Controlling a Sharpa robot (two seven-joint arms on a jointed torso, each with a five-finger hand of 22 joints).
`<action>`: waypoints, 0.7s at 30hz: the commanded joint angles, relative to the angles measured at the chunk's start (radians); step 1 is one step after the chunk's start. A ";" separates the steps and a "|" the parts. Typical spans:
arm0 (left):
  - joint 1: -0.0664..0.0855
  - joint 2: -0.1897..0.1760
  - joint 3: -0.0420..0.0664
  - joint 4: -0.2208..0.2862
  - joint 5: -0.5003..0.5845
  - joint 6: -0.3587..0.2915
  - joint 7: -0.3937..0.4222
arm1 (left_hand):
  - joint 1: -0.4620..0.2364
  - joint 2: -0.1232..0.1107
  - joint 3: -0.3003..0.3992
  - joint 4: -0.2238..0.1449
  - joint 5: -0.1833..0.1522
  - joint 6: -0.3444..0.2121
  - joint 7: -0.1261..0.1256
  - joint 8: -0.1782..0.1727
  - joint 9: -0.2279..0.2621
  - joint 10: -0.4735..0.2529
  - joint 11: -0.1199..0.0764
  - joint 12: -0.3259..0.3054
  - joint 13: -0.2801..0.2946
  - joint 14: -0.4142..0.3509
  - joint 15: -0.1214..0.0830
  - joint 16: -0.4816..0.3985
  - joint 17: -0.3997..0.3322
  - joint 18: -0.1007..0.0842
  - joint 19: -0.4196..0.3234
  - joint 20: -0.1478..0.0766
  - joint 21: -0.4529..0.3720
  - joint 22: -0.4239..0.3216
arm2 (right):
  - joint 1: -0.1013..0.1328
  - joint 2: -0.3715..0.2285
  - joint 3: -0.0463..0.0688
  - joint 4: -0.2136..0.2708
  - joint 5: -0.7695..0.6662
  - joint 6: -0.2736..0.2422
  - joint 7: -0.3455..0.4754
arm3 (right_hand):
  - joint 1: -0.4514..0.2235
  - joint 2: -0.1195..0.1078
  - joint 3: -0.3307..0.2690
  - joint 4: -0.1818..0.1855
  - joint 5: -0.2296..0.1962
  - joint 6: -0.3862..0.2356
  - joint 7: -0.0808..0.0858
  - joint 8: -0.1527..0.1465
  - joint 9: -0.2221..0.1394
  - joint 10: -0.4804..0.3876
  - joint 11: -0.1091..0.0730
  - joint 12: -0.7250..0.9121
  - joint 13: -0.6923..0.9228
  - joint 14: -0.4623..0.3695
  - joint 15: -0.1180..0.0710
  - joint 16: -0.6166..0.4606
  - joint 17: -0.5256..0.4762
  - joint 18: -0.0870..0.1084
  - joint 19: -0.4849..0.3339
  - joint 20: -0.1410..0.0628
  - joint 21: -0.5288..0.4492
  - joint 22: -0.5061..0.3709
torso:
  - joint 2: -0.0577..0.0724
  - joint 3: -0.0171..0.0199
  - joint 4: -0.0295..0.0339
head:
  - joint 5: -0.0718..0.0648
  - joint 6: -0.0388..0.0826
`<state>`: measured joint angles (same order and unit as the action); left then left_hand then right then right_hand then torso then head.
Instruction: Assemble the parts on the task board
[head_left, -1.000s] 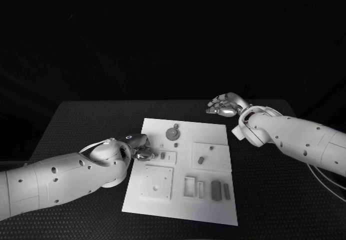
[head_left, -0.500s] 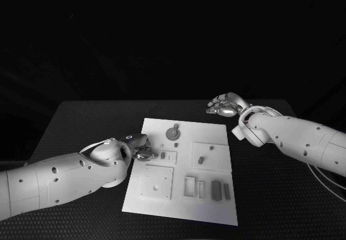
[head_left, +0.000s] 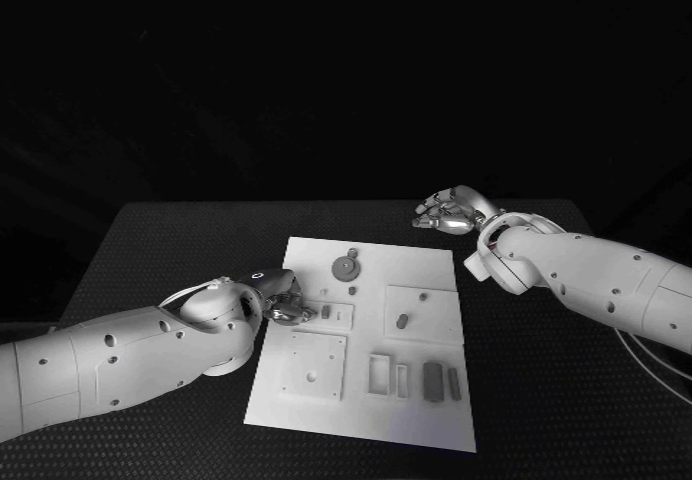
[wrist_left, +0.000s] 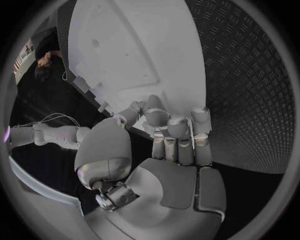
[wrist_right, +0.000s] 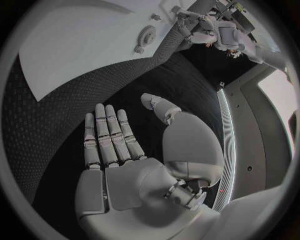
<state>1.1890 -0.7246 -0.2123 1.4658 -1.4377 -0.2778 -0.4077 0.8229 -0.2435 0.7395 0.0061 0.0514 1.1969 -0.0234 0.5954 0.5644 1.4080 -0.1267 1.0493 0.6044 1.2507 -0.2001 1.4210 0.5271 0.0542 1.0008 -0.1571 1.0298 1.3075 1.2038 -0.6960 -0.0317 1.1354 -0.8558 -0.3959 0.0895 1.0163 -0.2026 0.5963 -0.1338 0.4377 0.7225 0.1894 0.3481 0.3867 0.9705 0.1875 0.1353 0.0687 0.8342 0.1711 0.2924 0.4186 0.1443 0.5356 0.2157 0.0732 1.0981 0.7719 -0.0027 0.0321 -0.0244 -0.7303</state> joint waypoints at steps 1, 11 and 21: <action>-0.001 0.002 0.000 0.001 0.021 -0.003 0.007 | -0.019 -0.026 -0.001 0.022 -0.003 -0.014 0.002 -0.006 0.000 -0.005 -0.003 -0.003 -0.001 -0.004 -0.006 -0.004 -0.001 0.006 0.009 -0.115 -0.006 0.007 | -0.001 0.000 0.000 0.001 -0.001 0.010 0.008 | -0.011 0.002 -0.006 0.002 0.003 -0.008 0.034 0.006 -0.001 0.004 0.001 -0.005 0.000 -0.002 0.007 -0.004 -0.002 -0.010 -0.003 -0.002 -0.006 0.002 | 0.000 0.0002 -0.0004 | 0.000 0.000; -0.001 0.003 0.000 -0.001 0.025 -0.008 0.008 | -0.027 -0.045 -0.009 0.046 -0.003 -0.017 0.003 -0.009 0.000 -0.008 -0.002 -0.005 -0.002 -0.007 -0.011 -0.007 -0.003 0.007 0.008 -0.115 -0.007 0.007 | -0.001 0.000 0.000 0.001 -0.001 0.010 0.008 | -0.010 0.002 -0.006 0.002 0.004 -0.008 0.034 0.006 -0.001 0.004 0.001 -0.006 0.000 -0.002 0.008 -0.004 -0.002 -0.011 -0.003 -0.002 -0.007 0.002 | 0.000 -0.0002 0.0001 | 0.000 0.000; -0.001 0.002 0.002 -0.006 0.024 -0.009 0.006 | -0.030 -0.047 -0.014 0.052 -0.003 -0.018 0.003 -0.010 0.000 -0.008 -0.002 -0.005 -0.003 -0.007 -0.012 -0.008 -0.003 0.007 0.007 -0.115 -0.007 0.007 | -0.001 0.000 0.000 0.001 -0.001 0.010 0.008 | -0.010 0.002 -0.006 0.002 0.004 -0.009 0.035 0.006 -0.002 0.004 0.002 -0.007 0.000 -0.002 0.008 -0.004 -0.002 -0.011 -0.004 -0.002 -0.007 0.003 | 0.000 -0.0009 -0.0001 | 0.000 0.001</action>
<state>1.1886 -0.7241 -0.2108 1.4605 -1.4179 -0.2814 -0.4073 0.7933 -0.2830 0.7237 0.0521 0.0514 1.1862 -0.0201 0.5888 0.5652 1.4075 -0.1272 1.0493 0.6034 1.2453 -0.2056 1.4172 0.5249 0.0542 1.0007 -0.1570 1.0259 1.3074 1.2037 -0.6962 -0.0317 1.1356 -0.8556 -0.3959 0.0895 1.0163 -0.2026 0.5963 -0.1338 0.4377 0.7190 0.1929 0.3480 0.3865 0.9705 0.1876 0.1353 0.0687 0.8342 0.1711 0.2924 0.4179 0.1447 0.5356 0.2157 0.0732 1.0999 0.7719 -0.0033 0.0321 -0.0247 -0.7304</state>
